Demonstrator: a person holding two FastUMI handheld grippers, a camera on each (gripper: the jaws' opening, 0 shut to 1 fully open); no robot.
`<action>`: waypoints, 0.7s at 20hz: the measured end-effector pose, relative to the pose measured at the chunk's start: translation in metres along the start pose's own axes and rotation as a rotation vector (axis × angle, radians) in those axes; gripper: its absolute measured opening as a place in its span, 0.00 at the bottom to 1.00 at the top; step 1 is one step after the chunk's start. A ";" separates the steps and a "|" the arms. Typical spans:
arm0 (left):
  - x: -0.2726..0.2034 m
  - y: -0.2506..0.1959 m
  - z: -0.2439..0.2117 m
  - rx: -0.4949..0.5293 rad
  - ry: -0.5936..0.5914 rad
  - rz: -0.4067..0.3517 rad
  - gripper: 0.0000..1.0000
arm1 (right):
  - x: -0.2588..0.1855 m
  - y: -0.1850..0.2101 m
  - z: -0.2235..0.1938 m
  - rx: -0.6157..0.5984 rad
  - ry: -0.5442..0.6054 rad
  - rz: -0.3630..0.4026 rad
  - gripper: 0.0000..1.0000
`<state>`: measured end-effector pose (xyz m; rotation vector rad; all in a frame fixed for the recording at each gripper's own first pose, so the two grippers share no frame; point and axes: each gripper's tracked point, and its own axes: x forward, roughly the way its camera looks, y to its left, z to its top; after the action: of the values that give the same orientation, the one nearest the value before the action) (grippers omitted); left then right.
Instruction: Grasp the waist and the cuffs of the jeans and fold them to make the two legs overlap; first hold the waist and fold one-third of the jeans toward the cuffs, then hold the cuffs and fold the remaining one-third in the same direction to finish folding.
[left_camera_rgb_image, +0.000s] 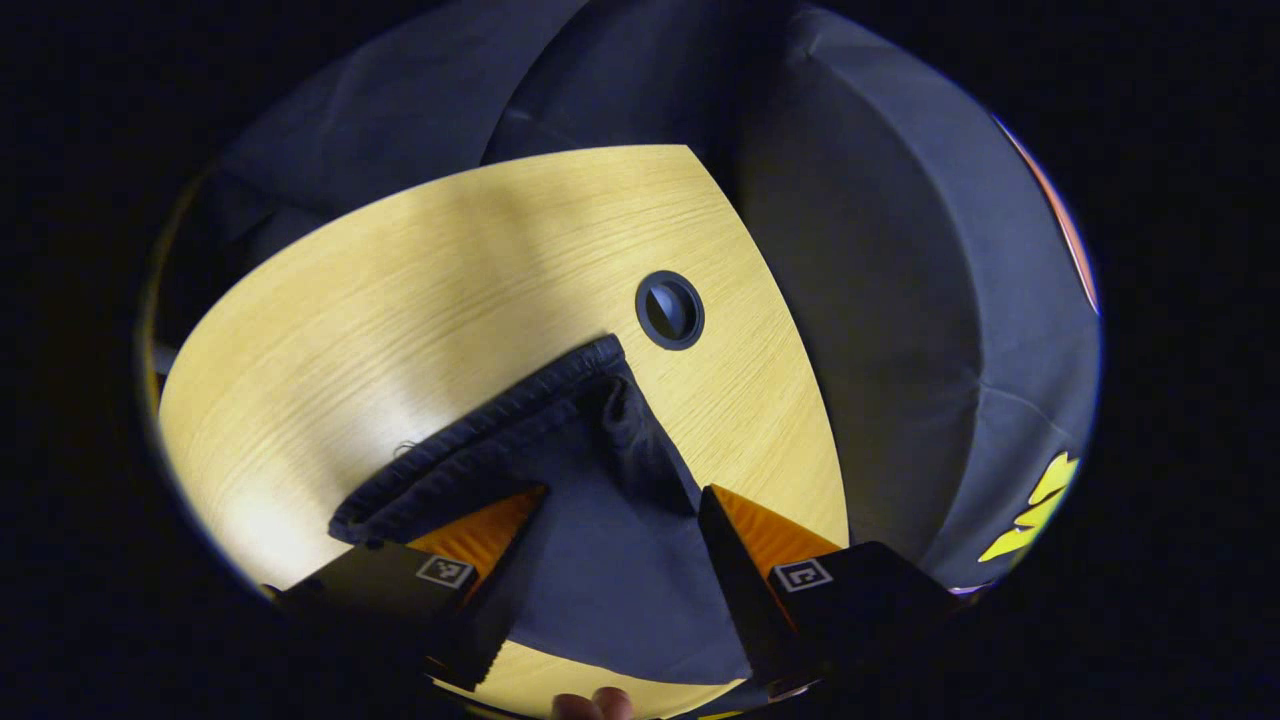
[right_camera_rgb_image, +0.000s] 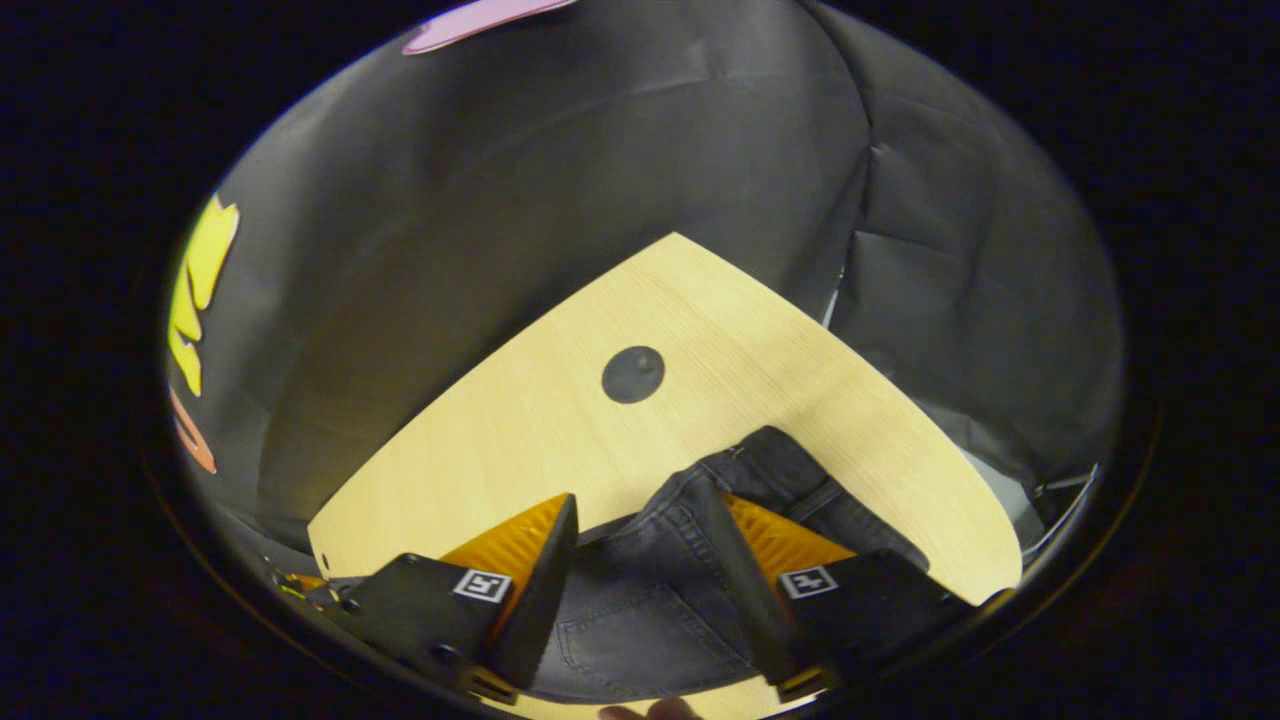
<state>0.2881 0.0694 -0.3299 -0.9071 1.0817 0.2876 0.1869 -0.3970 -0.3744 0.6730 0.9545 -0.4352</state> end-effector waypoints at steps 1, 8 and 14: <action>-0.007 -0.006 -0.002 0.000 -0.014 -0.005 0.94 | -0.005 -0.002 0.001 -0.022 -0.017 -0.010 0.81; -0.108 -0.057 -0.034 0.329 -0.170 -0.075 0.94 | -0.109 0.026 0.018 -0.147 -0.244 0.052 0.89; -0.204 -0.109 -0.110 0.803 -0.458 -0.212 0.95 | -0.242 0.037 -0.020 -0.342 -0.481 0.147 0.89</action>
<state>0.1882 -0.0376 -0.1201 -0.2044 0.5757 -0.1209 0.0727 -0.3444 -0.1634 0.3011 0.5004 -0.2746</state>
